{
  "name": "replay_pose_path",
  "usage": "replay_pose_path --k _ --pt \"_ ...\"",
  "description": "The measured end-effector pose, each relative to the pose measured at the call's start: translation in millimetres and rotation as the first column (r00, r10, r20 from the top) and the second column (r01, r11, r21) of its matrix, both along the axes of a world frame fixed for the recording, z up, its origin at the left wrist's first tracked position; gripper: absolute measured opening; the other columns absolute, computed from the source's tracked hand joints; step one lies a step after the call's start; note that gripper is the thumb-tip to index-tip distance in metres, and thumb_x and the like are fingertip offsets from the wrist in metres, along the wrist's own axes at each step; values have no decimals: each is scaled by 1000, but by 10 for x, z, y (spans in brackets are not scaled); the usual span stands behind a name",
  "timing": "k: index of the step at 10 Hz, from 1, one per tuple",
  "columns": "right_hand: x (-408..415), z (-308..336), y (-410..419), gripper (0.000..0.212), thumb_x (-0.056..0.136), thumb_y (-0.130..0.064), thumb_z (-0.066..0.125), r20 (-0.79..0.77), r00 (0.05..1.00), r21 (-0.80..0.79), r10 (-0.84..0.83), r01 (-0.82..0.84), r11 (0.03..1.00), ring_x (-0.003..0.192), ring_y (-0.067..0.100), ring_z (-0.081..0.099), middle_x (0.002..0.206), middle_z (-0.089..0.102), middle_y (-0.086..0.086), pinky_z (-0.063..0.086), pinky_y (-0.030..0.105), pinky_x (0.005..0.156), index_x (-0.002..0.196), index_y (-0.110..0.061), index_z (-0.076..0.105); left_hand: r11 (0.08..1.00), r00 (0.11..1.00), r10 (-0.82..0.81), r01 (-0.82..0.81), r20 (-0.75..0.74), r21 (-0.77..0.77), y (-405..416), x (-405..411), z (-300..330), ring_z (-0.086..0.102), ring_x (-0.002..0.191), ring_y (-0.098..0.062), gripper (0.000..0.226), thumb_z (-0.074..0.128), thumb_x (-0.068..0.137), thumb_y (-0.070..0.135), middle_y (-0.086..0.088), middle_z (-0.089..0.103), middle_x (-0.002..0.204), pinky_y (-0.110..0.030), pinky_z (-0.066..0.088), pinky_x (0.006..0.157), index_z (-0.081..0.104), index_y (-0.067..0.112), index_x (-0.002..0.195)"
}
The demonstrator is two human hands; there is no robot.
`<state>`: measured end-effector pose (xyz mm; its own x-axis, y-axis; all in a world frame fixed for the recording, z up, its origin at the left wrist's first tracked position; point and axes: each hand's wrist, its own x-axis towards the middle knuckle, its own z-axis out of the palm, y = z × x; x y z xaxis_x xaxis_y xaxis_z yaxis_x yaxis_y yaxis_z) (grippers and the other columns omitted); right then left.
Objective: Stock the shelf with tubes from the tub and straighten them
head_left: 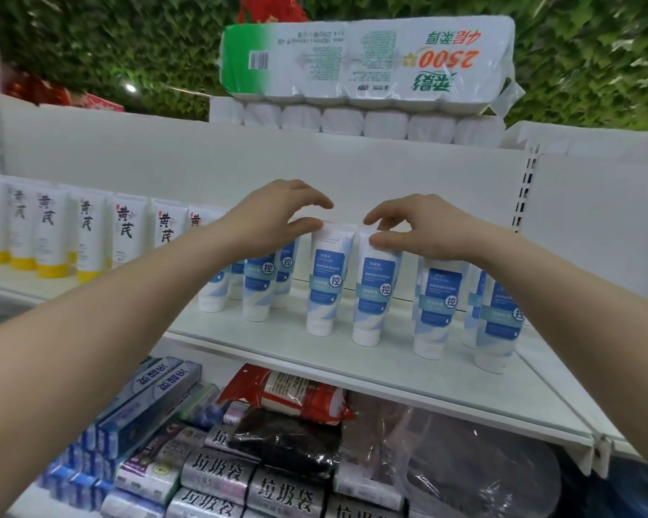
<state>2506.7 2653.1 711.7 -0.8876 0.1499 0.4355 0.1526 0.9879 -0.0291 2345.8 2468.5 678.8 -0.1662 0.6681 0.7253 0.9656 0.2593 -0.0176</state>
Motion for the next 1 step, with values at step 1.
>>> replay_pose_path --k 1 --pt "28 -98 -109 44 92 -42 55 -169 984 254 62 -17 967 116 17 50 124 60 -4 38 30 95 134 -30 50 994 985 81 -67 -153 90 -138 80 -57 44 123 -22 39 53 96 33 -1 53 134 -32 35 101 52 26 134"
